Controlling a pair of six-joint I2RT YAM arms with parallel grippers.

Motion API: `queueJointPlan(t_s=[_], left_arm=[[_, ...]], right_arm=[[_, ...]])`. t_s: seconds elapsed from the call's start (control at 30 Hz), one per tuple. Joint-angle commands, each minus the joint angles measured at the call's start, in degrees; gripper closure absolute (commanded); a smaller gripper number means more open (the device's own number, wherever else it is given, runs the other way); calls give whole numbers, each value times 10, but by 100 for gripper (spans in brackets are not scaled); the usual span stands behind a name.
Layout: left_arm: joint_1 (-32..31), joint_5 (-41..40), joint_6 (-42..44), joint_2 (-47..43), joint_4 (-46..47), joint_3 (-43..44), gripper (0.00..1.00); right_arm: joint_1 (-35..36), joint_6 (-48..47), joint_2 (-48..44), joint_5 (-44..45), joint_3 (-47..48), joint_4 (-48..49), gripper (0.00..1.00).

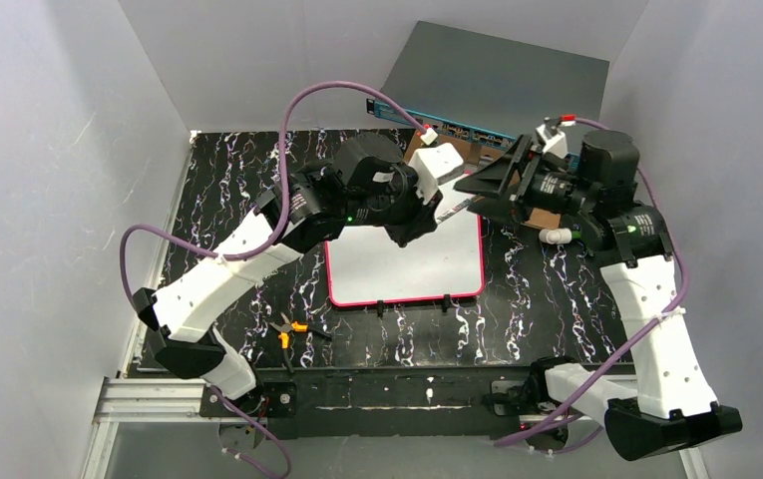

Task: Write a sentence on the whiteboard
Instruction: Pass from the left arm to the right

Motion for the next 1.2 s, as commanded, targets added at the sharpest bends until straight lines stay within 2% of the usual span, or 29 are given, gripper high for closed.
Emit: queueJointPlan(t_s=[0.0,0.13,0.57,0.7,0.97,1.03,1.17], left_arm=[[7,-1,0,-22,-10,18,100],[8,5,4,-23,-9,22,100],[8,24,9,-44,5,9,100],[7,39,11,-54,13,-2,100],[8,80,20,-82,24,-38,100],[8,79,20,-84,25,-40,100],[7,70,21,-82,25,-41,100]], right_arm=[[58,-12,-9,28,4,34,22],[88,1,-10,39,-20,52,35],[131,8,-7,57,-38,55,56],[137,9,-11,60,-50,56,61],[141,14,-12,64,-50,61,61],[142,16,-10,64,-47,61,65],[142,22,-9,50,-45,63,83]])
